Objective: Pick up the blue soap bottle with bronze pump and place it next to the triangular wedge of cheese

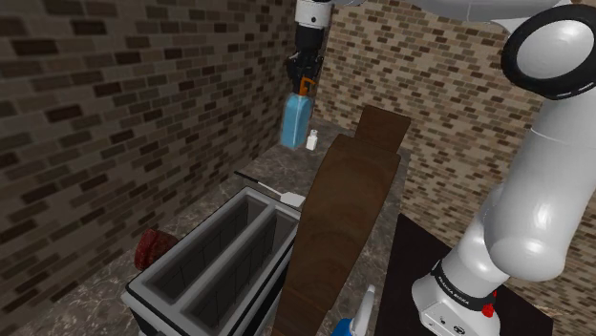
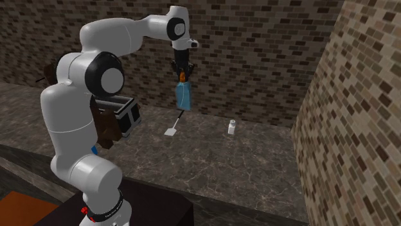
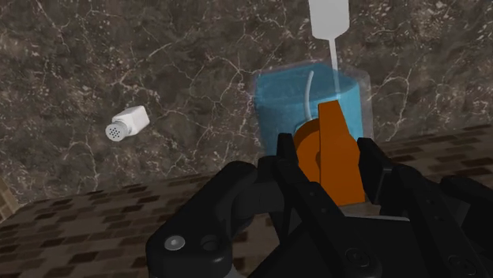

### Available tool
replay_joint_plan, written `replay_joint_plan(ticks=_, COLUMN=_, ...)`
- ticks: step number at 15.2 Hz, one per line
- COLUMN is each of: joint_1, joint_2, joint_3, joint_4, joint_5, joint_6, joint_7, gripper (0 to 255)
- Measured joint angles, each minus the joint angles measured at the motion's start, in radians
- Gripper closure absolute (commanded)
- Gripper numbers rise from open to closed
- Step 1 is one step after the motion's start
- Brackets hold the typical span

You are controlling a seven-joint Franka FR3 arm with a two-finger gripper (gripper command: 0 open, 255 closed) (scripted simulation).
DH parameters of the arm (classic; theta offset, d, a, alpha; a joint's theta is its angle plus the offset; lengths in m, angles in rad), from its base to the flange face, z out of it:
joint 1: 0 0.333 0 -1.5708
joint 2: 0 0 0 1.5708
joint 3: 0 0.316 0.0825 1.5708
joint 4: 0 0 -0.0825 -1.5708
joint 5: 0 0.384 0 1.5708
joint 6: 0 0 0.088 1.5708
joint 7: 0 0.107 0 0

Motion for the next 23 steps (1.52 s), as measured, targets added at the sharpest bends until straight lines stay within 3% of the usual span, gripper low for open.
replay_joint_plan(ticks=10, joint_1=0.133, joint_2=0.010, joint_3=0.093, joint_4=0.018, joint_5=-0.013, joint_6=-0.010, joint_7=0.226, gripper=255)
replay_joint_plan(ticks=17, joint_1=0.232, joint_2=0.086, joint_3=0.152, joint_4=0.121, joint_5=-0.025, joint_6=-0.038, joint_7=0.382, gripper=255)
replay_joint_plan(ticks=23, joint_1=0.320, joint_2=0.214, joint_3=0.192, joint_4=0.310, joint_5=-0.044, joint_6=-0.100, joint_7=0.504, gripper=255)
